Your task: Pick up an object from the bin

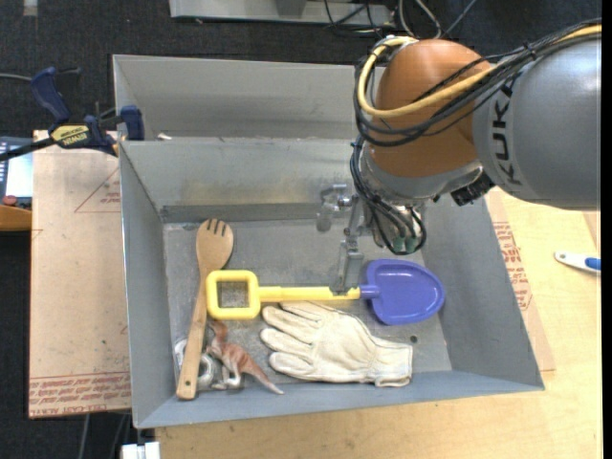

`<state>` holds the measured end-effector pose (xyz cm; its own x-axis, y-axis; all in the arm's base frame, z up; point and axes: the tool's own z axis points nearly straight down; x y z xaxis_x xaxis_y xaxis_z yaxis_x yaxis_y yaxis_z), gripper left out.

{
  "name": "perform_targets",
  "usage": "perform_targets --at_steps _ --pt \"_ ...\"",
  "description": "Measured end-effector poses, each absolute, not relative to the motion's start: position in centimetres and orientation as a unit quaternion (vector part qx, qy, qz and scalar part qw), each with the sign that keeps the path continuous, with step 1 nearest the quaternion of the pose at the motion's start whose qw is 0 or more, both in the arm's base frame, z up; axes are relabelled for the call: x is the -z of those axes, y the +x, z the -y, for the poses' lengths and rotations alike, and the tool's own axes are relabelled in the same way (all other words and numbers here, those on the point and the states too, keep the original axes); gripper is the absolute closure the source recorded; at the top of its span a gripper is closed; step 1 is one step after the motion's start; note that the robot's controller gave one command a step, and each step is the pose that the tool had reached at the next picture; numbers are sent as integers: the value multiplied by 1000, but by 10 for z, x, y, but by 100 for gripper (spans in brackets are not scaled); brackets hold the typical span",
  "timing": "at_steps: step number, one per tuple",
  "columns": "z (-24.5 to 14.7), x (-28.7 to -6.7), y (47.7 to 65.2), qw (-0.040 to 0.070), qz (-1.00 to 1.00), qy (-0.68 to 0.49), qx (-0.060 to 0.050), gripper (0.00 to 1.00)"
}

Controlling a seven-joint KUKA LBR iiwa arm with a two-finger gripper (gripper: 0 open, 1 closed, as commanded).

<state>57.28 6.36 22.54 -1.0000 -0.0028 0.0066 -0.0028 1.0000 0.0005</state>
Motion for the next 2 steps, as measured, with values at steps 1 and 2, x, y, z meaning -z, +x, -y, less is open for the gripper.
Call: perform_targets --at_steps 1,2 --pt "-63 -230 574 -1 1000 0 1 0" --pt "17 -67 561 3 999 -38 1 0"
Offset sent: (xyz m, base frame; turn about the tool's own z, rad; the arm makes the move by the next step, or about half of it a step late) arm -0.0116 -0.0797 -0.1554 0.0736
